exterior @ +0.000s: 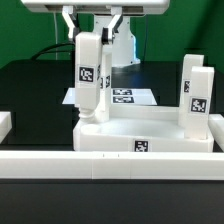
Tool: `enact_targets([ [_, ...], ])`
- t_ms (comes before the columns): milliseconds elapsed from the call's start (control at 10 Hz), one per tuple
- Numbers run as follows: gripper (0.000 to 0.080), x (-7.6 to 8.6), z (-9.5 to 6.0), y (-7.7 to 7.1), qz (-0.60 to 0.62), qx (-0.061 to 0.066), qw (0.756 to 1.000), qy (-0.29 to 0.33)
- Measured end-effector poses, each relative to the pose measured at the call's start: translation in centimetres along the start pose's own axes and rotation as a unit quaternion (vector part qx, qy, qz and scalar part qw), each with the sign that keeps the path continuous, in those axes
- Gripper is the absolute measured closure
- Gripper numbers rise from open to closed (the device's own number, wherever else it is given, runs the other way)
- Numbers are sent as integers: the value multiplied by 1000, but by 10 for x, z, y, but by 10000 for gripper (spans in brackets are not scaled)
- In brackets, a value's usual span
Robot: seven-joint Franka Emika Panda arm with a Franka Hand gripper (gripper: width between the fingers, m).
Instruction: Assemble desk
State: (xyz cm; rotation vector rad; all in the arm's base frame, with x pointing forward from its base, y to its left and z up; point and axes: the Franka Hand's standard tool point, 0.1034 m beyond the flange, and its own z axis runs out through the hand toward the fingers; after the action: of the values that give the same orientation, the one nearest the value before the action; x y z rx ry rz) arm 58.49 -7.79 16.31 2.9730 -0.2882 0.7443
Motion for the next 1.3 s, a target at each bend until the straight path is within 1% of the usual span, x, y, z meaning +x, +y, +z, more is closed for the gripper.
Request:
enact_targets([
  [200, 508, -13, 2, -4, -6, -3, 1000, 2],
  [400, 508, -15, 3, -3, -6, -4, 1000, 0],
  [900, 508, -22, 12, -14, -14, -3, 1000, -9],
  [1300, 508, -29, 19, -13, -17, -7, 1000, -15],
])
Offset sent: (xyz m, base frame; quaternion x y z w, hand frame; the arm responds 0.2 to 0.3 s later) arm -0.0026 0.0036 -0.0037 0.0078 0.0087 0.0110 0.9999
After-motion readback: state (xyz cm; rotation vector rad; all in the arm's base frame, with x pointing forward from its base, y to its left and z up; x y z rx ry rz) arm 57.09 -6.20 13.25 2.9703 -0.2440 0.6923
